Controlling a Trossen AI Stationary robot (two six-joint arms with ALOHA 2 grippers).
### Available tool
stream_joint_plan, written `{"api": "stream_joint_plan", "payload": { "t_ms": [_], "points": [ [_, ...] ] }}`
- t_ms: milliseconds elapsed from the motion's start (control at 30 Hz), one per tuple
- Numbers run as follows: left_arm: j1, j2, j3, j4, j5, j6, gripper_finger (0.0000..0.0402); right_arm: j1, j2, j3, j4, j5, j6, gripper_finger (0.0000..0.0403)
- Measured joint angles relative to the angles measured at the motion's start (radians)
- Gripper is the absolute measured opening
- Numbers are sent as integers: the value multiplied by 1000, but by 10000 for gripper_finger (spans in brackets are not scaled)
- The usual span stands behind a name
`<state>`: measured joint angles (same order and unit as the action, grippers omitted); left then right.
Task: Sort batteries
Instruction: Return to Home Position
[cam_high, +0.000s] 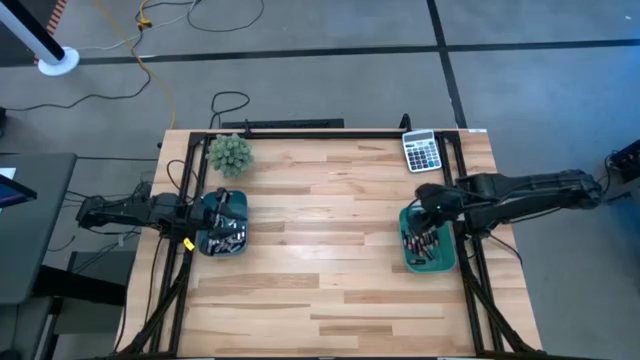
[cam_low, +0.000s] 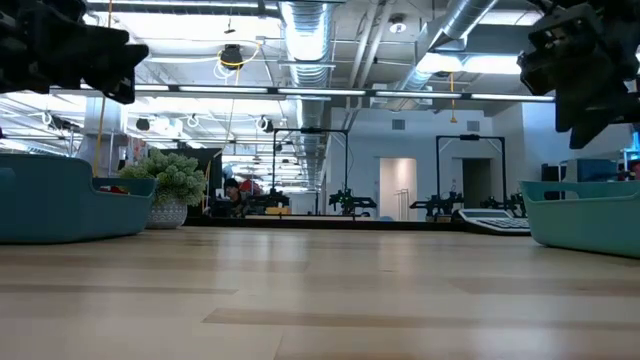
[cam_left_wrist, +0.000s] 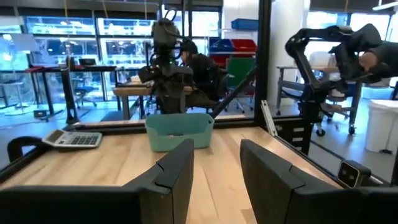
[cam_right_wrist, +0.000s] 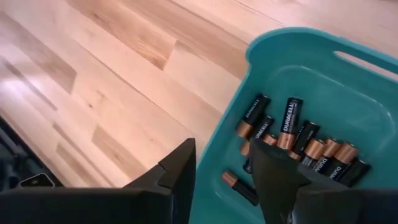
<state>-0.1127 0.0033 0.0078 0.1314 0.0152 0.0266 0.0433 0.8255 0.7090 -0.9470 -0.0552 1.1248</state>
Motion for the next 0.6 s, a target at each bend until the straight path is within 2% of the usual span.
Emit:
{"api": "stream_joint_plan", "payload": {
  "t_ms": [167,333,600],
  "points": [
    [0,0,0,-7,5,7,128,0,-18,0,0,0,0,162],
    [0,1,0,-40,3,-79,128,1,-15,0,0,0,-2,162],
    [1,12,16,-124,-32,-103,128,-4,-15,0,-6,0,-106,162]
  ]
}}
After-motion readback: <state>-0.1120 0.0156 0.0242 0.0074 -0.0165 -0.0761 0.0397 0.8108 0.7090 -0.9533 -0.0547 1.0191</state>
